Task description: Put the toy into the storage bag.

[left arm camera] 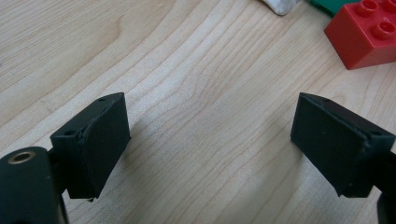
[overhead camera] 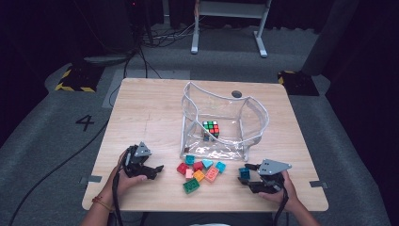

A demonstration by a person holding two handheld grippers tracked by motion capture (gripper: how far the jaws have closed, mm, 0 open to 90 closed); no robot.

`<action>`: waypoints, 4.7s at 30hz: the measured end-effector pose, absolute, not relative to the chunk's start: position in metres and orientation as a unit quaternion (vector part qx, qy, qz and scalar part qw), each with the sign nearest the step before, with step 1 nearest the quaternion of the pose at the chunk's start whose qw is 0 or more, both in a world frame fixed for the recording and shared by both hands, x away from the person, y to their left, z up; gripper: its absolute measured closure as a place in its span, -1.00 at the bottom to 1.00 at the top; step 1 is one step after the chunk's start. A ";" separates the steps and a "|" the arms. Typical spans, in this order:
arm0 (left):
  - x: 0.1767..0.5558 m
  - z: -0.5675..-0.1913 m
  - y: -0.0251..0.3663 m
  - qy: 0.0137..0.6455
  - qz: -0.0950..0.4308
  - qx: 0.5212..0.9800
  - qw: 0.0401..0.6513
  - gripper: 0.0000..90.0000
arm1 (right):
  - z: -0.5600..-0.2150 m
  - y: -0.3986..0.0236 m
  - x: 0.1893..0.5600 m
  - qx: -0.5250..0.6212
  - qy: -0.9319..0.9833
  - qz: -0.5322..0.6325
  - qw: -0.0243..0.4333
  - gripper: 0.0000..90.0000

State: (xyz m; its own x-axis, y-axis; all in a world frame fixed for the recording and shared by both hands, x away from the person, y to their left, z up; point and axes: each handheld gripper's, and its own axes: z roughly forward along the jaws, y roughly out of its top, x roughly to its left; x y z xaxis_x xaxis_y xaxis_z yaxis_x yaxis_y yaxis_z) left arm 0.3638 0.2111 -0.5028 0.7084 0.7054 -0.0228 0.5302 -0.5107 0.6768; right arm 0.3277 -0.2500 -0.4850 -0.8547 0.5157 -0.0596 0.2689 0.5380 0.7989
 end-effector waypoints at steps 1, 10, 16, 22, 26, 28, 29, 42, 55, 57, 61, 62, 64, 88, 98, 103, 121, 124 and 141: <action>0.364 -0.503 0.211 0.359 0.129 0.859 0.340 -0.74 | -0.484 -0.254 0.329 0.231 0.863 0.424 0.149 -0.10; 0.364 -0.503 0.211 0.359 0.129 0.860 0.340 -0.74 | -0.482 -0.286 0.342 0.274 0.846 0.423 0.176 -0.10; 0.364 -0.503 0.211 0.360 0.129 0.859 0.340 -0.74 | -0.469 -0.307 0.352 0.294 0.827 0.438 0.195 -0.10; 0.364 -0.503 0.211 0.359 0.129 0.860 0.340 -0.74 | -0.443 -0.322 0.364 0.304 0.814 0.446 0.215 -0.10; 0.364 -0.503 0.211 0.359 0.129 0.860 0.340 -0.74 | -0.425 -0.329 0.376 0.305 0.807 0.451 0.228 -0.10; 0.364 -0.503 0.211 0.359 0.129 0.859 0.340 -0.74 | -0.414 -0.330 0.383 0.304 0.803 0.450 0.244 -0.10; 0.364 -0.503 0.211 0.359 0.129 0.860 0.340 -0.74 | -0.409 -0.331 0.387 0.304 0.801 0.454 0.245 -0.10; 0.364 -0.503 0.211 0.359 0.129 0.860 0.340 -0.74 | -0.366 -0.329 0.430 0.317 0.779 0.470 0.269 -0.09; 0.364 -0.503 0.211 0.359 0.129 0.860 0.340 -0.74 | -0.317 -0.317 0.452 0.307 0.758 0.500 0.286 -0.09; 0.364 -0.503 0.211 0.359 0.129 0.860 0.340 -0.74 | -0.313 -0.314 0.454 0.305 0.757 0.503 0.285 -0.09; 0.364 -0.503 0.211 0.359 0.129 0.860 0.340 -0.74 | -0.306 -0.309 0.459 0.296 0.763 0.503 0.277 -0.10; 0.364 -0.503 0.211 0.359 0.130 0.860 0.339 -0.74 | -0.305 -0.308 0.461 0.289 0.767 0.503 0.273 -0.10; 0.364 -0.503 0.211 0.359 0.130 0.860 0.339 -0.74 | -0.302 -0.303 0.462 0.281 0.770 0.509 0.263 -0.10; 0.364 -0.503 0.211 0.359 0.130 0.860 0.339 -0.74 | -0.307 -0.218 0.465 0.176 0.827 0.498 0.193 -0.10; 0.364 -0.503 0.211 0.359 0.130 0.860 0.339 -0.74 | -0.313 -0.190 0.468 0.145 0.868 0.435 0.189 -0.10; 0.364 -0.503 0.211 0.359 0.130 0.860 0.339 -0.74 | -0.319 -0.176 0.473 0.130 0.897 0.384 0.177 -0.10; 0.364 -0.503 0.211 0.359 0.130 0.860 0.339 -0.74 | -0.342 -0.156 0.492 0.111 0.959 0.200 0.170 -0.10; 0.364 -0.503 0.211 0.359 0.130 0.860 0.339 -0.74 | -0.344 -0.161 0.493 0.115 0.963 0.176 0.167 -0.10; 0.364 -0.503 0.211 0.360 0.129 0.860 0.339 -0.75 | -0.343 -0.201 0.493 0.138 0.965 0.132 0.181 -0.10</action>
